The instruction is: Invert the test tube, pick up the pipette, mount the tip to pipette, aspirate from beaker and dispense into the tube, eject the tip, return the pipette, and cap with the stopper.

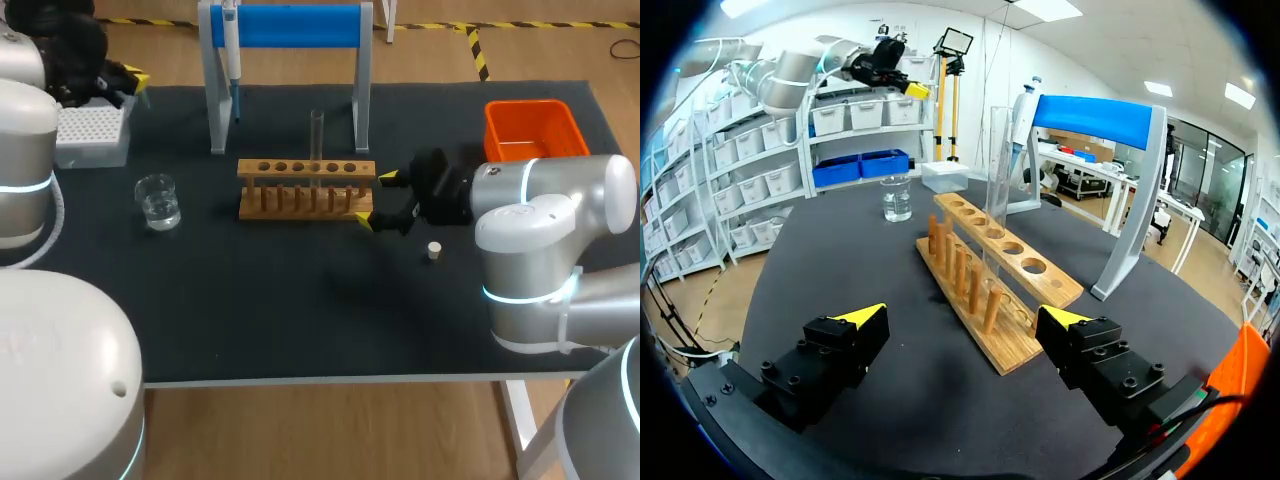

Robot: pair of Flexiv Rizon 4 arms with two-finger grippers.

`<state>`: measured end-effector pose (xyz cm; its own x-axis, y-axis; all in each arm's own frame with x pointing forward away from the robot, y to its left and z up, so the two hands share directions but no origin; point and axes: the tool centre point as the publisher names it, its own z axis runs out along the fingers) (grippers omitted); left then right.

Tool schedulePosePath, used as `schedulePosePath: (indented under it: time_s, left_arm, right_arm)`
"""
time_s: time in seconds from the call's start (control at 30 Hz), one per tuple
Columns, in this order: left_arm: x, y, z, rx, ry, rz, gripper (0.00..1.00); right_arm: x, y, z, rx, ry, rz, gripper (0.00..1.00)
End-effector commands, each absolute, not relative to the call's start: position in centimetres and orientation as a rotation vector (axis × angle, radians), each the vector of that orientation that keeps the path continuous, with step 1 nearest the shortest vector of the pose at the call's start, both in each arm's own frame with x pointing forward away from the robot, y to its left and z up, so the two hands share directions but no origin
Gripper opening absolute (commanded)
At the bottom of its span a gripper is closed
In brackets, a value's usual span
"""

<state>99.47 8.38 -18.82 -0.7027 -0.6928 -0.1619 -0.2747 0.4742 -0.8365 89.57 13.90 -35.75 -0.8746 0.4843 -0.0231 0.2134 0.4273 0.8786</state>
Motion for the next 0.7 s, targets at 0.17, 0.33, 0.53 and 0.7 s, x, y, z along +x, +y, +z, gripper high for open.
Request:
schedulePosePath:
  time_s: [0.17, 0.33, 0.53, 0.7]
  left_arm:
    - [92.0, 3.4, -16.1, -0.706, 2.371, -1.14, 0.0]
    - [88.7, -0.3, -15.6, -0.649, 2.469, -1.16, 0.0]
    - [85.6, -5.1, -15.5, -0.59, 2.609, -1.186, 0.0]
    - [83.7, -8.6, -15.9, -0.556, 2.687, -1.205, 0.0]
  right_arm:
    - [89.6, 13.8, -35.7, 0.604, 2.415, 1.424, 1.0]
    - [89.6, 13.8, -35.7, 0.604, 2.415, 1.424, 1.0]
    - [89.6, 13.8, -35.7, 0.604, 2.415, 1.424, 1.0]
    - [89.6, 13.8, -35.7, 0.604, 2.415, 1.424, 1.0]
